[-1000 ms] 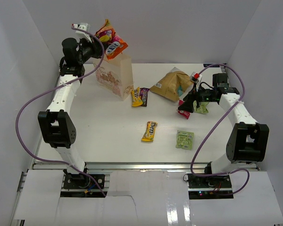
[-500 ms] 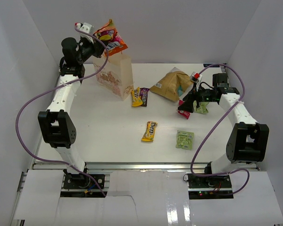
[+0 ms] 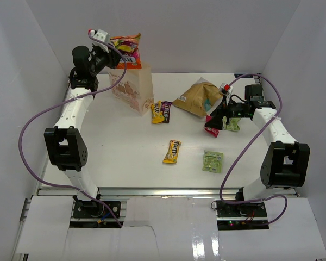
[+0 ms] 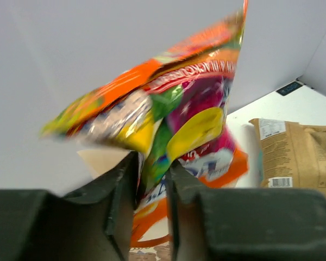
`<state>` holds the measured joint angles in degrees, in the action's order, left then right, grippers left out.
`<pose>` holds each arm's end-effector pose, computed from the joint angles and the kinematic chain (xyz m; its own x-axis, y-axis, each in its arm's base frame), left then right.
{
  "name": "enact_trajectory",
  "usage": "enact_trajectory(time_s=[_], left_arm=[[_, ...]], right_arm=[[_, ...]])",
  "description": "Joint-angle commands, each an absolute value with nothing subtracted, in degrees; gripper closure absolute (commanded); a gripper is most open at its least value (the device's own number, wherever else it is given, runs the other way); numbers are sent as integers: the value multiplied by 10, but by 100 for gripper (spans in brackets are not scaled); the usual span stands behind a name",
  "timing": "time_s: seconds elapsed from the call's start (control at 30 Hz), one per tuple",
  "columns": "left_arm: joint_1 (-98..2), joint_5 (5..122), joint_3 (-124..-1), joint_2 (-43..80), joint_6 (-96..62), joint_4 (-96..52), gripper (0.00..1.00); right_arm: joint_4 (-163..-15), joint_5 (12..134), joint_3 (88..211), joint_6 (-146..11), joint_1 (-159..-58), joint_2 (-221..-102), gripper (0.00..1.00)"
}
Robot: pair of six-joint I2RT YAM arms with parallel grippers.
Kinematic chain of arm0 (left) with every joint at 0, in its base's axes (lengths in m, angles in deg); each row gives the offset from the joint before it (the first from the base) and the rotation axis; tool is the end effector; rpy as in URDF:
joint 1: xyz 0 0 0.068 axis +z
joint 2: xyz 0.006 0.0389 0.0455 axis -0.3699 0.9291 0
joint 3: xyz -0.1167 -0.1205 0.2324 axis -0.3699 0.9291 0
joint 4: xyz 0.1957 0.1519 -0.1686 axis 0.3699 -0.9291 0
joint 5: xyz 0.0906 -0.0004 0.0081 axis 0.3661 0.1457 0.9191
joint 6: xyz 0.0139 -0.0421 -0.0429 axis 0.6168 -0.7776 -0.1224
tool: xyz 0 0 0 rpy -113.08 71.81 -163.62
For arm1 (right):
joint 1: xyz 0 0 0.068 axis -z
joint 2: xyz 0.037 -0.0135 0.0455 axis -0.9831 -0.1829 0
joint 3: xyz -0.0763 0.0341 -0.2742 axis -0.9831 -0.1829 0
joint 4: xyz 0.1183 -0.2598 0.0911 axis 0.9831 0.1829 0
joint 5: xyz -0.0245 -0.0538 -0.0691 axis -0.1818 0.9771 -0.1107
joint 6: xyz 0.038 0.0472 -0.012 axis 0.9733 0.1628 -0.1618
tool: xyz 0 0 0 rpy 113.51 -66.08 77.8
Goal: Place the snacks into the paper bag
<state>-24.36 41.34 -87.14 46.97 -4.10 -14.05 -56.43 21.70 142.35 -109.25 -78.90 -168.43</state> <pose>0.4884 -0.0463 0.4145 0.0628 0.0160 -0.9979 0.5460 0.8364 0.0477 0.3594 0.0364 0.2730 -0.3669 -0.2920 -0.8833 -0.8747 0.4314 0.2207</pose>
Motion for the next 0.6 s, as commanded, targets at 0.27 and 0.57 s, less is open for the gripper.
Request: enact_trajectory(time_s=[0.27, 0.57], left_arm=[[-250, 448, -879, 452, -40, -110, 52], [-253, 452, -893, 443, -48, -110, 48]], right_arm=[[-567, 193, 1437, -1093, -791, -1676, 10], [-567, 194, 1436, -1093, -791, -1675, 10]])
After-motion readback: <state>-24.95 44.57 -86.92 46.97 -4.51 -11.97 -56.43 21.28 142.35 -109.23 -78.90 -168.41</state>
